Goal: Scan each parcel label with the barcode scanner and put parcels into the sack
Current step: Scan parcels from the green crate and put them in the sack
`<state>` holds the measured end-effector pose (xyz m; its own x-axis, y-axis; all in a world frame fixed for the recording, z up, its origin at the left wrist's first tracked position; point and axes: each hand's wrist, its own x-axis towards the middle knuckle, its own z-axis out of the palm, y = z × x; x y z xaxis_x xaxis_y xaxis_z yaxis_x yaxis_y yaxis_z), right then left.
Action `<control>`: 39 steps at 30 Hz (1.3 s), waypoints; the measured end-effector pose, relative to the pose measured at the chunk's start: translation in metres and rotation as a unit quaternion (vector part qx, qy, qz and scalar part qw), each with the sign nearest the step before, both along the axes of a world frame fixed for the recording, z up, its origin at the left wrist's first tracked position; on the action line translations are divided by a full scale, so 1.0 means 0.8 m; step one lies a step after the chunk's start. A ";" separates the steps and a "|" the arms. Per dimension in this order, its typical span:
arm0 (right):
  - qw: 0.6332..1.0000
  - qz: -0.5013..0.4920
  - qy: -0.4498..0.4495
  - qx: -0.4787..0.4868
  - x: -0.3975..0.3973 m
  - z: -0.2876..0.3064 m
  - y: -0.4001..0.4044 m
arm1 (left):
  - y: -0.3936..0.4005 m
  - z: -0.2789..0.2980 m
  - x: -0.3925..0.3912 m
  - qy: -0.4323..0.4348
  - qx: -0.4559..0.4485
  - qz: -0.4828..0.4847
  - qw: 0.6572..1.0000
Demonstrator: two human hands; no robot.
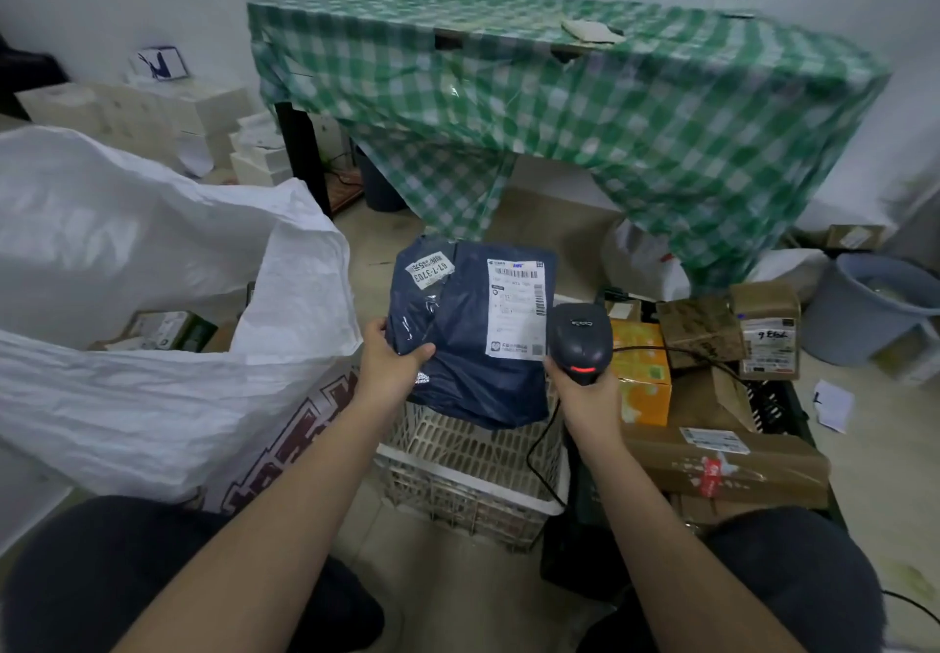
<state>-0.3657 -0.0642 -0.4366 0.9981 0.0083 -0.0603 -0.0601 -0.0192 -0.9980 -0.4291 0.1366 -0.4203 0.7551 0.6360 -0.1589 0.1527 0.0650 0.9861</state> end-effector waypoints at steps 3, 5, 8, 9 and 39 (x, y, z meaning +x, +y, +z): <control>1.000 0.010 -0.017 -0.025 0.003 0.024 -0.012 | 0.006 -0.002 0.010 -0.013 -0.006 0.021 1.000; 0.998 0.035 -0.011 -0.048 0.004 0.039 -0.014 | 0.009 -0.002 0.013 -0.023 -0.004 0.022 0.999; 0.994 0.078 0.007 -0.080 0.002 0.052 -0.008 | 0.008 -0.003 0.018 -0.032 -0.003 0.020 0.999; 0.993 0.087 0.014 -0.084 0.001 0.056 -0.005 | 0.007 -0.003 0.019 -0.037 -0.005 0.020 0.999; 0.999 0.028 -0.027 -0.036 -0.013 0.094 0.011 | 0.006 0.027 0.000 -0.128 0.035 0.026 0.991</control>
